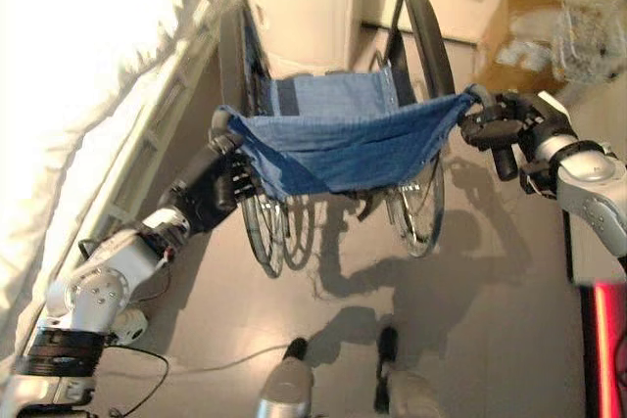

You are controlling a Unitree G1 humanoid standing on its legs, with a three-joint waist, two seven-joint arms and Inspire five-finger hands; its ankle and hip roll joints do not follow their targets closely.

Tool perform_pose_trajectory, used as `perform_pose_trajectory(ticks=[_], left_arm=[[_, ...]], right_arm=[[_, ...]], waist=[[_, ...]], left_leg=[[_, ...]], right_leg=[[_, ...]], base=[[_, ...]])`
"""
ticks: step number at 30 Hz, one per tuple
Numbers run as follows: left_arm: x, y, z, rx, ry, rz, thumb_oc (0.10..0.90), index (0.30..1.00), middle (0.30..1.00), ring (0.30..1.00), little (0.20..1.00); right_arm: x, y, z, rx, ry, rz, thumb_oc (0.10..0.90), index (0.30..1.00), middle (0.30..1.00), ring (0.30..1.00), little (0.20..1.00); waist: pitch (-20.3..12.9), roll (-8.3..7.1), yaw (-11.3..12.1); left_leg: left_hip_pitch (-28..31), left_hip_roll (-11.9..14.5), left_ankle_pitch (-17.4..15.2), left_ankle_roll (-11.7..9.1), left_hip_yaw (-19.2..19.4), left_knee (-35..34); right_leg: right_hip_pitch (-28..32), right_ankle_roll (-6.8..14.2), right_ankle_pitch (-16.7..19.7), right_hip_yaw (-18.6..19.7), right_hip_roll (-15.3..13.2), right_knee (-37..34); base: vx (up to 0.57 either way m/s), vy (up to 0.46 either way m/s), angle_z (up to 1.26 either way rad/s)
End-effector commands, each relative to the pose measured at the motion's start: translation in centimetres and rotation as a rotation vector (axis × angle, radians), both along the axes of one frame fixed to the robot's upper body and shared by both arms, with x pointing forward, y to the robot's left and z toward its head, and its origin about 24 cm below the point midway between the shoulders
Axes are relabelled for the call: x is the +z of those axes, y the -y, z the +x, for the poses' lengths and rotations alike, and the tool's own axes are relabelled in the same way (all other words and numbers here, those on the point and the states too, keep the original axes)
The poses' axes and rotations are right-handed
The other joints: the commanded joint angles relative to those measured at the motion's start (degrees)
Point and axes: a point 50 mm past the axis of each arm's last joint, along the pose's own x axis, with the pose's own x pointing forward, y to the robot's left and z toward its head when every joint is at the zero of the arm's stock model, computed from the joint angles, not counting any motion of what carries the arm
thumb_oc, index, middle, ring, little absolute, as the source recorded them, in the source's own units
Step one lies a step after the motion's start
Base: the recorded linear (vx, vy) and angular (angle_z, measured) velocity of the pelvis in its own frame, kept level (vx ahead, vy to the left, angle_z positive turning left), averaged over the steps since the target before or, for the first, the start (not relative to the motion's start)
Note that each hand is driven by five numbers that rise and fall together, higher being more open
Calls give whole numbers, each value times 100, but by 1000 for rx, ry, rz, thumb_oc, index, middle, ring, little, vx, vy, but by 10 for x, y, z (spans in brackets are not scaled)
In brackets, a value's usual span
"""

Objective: Push the wheelchair next to the bed

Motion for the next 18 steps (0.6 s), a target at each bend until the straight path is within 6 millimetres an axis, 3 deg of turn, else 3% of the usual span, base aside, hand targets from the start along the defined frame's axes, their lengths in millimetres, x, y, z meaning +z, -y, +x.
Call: perform_pose_trajectory(ticks=[1,3,8,10,12,15,18], left_arm=[[59,-59,-26,261,237,150,400,300,300,300,300],[53,-57,-27,275,223,134,400,300,300,300,300],[48,-51,-25,246,218,105,400,300,300,300,300],[46,-49,-21,240,212,96,400,300,300,300,300],[45,-49,-20,233,202,94,400,300,300,300,300],[39,-44,-17,211,193,87,400,300,300,300,300],[35,-40,-15,196,196,85,400,300,300,300,300]], right_arm=[[64,-90,-6,552,226,118,400,300,300,300,300],[58,-97,-6,561,207,92,400,300,300,300,300],[51,-95,-7,538,194,65,400,300,300,300,300],[47,-95,-6,535,184,56,400,300,300,300,300],[42,-98,-5,529,168,47,400,300,300,300,300],[33,-93,-4,490,155,50,400,300,300,300,300],[27,-86,-5,464,145,59,400,300,300,300,300]], waist=[[-1077,-606,610],[-1063,-602,512],[-993,-508,378],[-978,-435,414],[-980,-314,456],[-1012,-150,521],[-1013,-106,591]], left_leg=[[26,196,586,314,517,378],[-230,318,1048,269,989,927],[-523,442,1090,273,1799,1592],[-541,222,932,324,1868,1368],[-493,44,967,328,2223,716],[-704,170,1344,127,2553,-232],[-851,163,1720,-1,2576,-743]], right_leg=[[-378,421,165,-49,-427,504],[-187,174,31,-264,-253,478],[59,-110,-156,-748,-81,514],[169,-107,-229,-915,-43,532],[345,-103,-325,-1128,62,524],[734,-131,-592,-1383,232,452],[1004,-154,-727,-1490,300,349]], base=[[154,-137,61],[200,-203,68],[187,-138,30],[210,8,69],[247,57,53],[334,83,31],[238,96,-6]])
